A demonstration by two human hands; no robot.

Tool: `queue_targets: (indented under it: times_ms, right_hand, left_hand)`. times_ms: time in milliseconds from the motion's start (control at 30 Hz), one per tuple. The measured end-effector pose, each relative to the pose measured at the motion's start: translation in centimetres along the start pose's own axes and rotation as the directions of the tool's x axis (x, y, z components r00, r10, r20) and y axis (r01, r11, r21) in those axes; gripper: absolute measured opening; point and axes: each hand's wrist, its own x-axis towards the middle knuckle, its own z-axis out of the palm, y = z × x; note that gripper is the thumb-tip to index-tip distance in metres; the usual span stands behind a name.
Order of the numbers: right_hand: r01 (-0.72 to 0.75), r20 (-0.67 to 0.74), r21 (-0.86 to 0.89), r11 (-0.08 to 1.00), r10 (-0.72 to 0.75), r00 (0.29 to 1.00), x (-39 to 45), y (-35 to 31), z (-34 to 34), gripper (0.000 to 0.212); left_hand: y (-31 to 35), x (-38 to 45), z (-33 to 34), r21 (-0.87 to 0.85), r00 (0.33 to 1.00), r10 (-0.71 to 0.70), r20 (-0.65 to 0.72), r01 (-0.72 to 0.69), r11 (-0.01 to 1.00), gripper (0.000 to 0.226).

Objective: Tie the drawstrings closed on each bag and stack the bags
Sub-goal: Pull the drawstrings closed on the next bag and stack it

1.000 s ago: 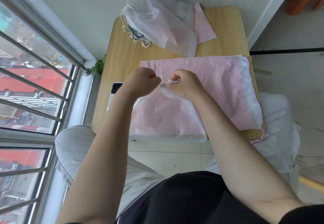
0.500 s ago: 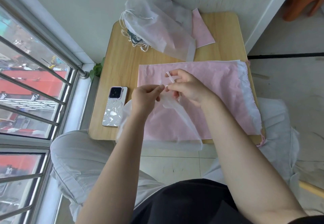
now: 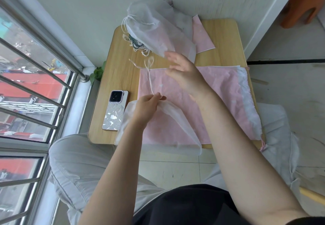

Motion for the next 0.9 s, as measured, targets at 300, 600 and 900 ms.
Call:
queue_targets:
  times_ms: [300,600,900]
  right_hand:
    - [-0.059,0.109,-0.378,0.924,0.108,0.988,-1.9,5.0,1.4,0.016]
    - [-0.007,0.126,-0.478,0.879,0.076,0.989,-2.0,5.1,0.8,0.005]
    - [-0.127,0.048,-0.44,0.889,0.164,0.985,-3.6,6.5,-1.4,0.01]
  left_hand:
    - [1.5,-1.3,0.5,-0.223,0.995,-0.102,0.001,0.1,0.97,0.021]
    - [1.4,-2.0,0.4,-0.202,0.996,-0.078,0.031,0.083,0.976,0.022]
    - [-0.3,-2.1,1.0,-0.042,0.99,0.138,-0.028,-0.139,0.989,0.018]
